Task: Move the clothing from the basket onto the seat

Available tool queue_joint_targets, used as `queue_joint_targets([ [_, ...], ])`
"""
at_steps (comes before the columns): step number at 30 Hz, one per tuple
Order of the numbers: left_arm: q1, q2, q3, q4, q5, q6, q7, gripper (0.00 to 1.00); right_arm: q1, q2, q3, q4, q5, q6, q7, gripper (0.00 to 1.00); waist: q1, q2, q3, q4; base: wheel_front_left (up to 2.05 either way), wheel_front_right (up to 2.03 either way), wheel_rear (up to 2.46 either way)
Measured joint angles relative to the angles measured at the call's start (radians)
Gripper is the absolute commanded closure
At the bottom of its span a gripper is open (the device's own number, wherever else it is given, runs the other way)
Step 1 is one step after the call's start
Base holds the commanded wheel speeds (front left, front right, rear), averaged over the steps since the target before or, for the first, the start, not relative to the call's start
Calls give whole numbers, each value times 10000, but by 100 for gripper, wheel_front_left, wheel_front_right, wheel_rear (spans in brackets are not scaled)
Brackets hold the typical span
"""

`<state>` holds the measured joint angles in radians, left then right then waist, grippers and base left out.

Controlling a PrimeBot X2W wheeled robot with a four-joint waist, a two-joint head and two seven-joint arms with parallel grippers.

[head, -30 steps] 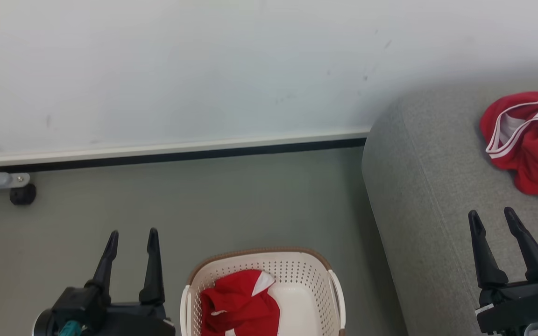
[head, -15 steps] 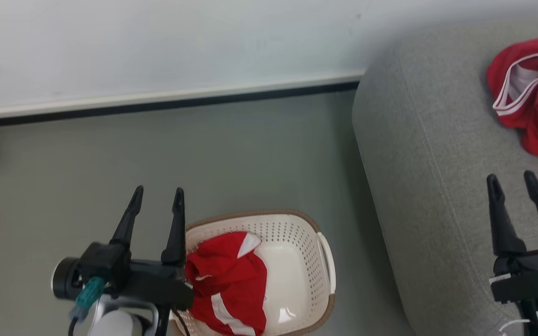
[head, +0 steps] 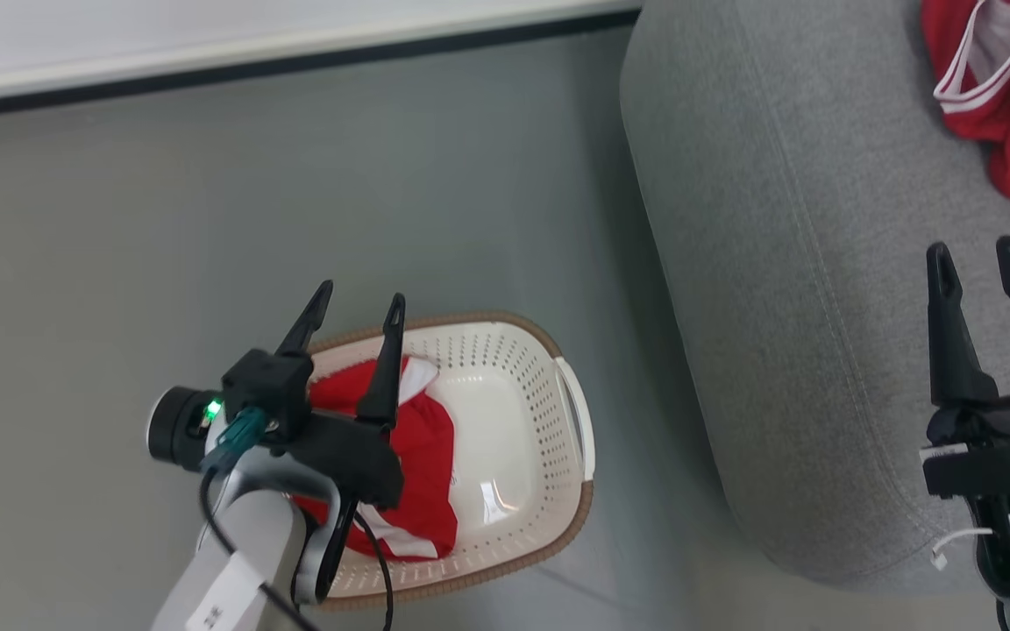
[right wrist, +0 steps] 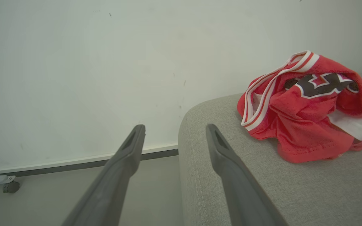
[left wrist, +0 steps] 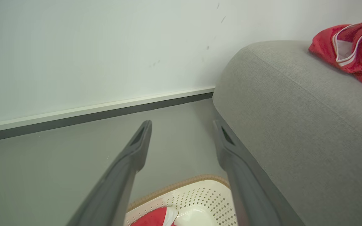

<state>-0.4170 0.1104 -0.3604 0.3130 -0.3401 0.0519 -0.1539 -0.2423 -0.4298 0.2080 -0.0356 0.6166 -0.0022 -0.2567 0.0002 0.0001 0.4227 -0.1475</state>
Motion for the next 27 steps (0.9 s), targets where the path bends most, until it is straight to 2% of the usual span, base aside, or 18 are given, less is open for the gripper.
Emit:
queue_joint_targets([
  [15,-1689,-4,-324,2456,441,-96,1221,0,-1608,736,42,-499,-552,646,-2,0,-1,1,2123,-604,0,0,0],
  [27,-2937,313,-276,4468,608,-79,2219,0,-2450,1363,219,-1124,-1001,911,-2,0,-1,1,3689,-1279,0,0,0],
])
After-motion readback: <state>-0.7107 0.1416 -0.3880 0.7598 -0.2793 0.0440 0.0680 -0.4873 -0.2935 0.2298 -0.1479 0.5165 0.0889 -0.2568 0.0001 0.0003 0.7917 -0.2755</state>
